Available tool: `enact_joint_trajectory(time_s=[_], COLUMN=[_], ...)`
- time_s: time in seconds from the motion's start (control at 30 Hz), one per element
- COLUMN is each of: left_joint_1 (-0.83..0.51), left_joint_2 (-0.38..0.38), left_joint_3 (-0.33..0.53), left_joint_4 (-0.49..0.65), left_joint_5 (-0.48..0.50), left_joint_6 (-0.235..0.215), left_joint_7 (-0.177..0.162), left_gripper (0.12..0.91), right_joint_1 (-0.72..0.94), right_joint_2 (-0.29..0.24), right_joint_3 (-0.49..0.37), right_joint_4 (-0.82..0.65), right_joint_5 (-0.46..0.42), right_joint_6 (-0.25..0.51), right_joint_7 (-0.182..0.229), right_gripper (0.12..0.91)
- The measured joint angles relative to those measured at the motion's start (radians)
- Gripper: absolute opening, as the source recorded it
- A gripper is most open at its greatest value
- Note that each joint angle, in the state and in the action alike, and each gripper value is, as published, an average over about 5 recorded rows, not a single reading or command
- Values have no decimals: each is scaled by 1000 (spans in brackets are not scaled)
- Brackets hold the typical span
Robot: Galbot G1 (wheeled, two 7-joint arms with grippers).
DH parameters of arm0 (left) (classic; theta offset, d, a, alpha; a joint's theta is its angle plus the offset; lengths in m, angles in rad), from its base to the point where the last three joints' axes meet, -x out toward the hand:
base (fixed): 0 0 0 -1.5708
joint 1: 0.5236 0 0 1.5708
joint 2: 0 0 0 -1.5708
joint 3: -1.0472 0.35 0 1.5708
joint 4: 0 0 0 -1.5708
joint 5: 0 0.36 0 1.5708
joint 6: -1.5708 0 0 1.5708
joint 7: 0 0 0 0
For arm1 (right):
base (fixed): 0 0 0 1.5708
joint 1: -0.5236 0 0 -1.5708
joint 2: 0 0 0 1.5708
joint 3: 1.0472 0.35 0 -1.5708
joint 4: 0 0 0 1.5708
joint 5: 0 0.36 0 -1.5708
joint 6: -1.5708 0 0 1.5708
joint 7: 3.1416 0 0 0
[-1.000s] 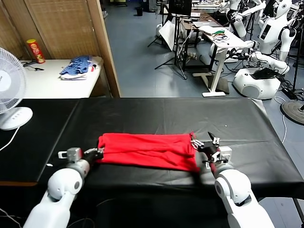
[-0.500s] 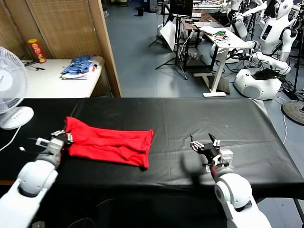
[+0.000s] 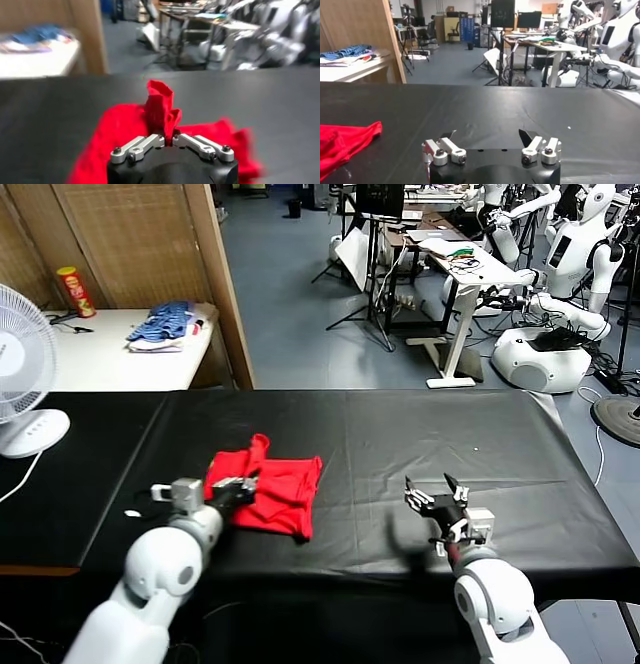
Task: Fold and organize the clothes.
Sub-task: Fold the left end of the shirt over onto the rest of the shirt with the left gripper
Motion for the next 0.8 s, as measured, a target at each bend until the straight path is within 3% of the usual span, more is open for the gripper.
enact_joint_trajectory(time_s=[0.4, 0.6, 0.7, 0.8], left_joint_1=[-1, 5, 4, 0], left_joint_2=[-145, -189, -210, -224], left_joint_3=[26, 37, 43, 49], left_joint_4=[46, 68, 76, 77], left_joint_5=[0, 39, 41, 41], left_joint_6=[-34, -75, -103, -131], left_joint_7=[-1, 47, 79, 112], left_gripper=[159, 172, 276, 443], right_joint_1=[8, 19, 34, 54], right_joint_2=[11, 11, 8, 1], right_joint_3=[-28, -49, -68, -92], right_joint_4=[-18, -29, -35, -38], right_joint_5=[-13, -17, -2, 29], right_joint_6=[-2, -2, -2, -5], right_joint_7=[-6, -22, -31, -44], right_gripper=[798, 798, 798, 798])
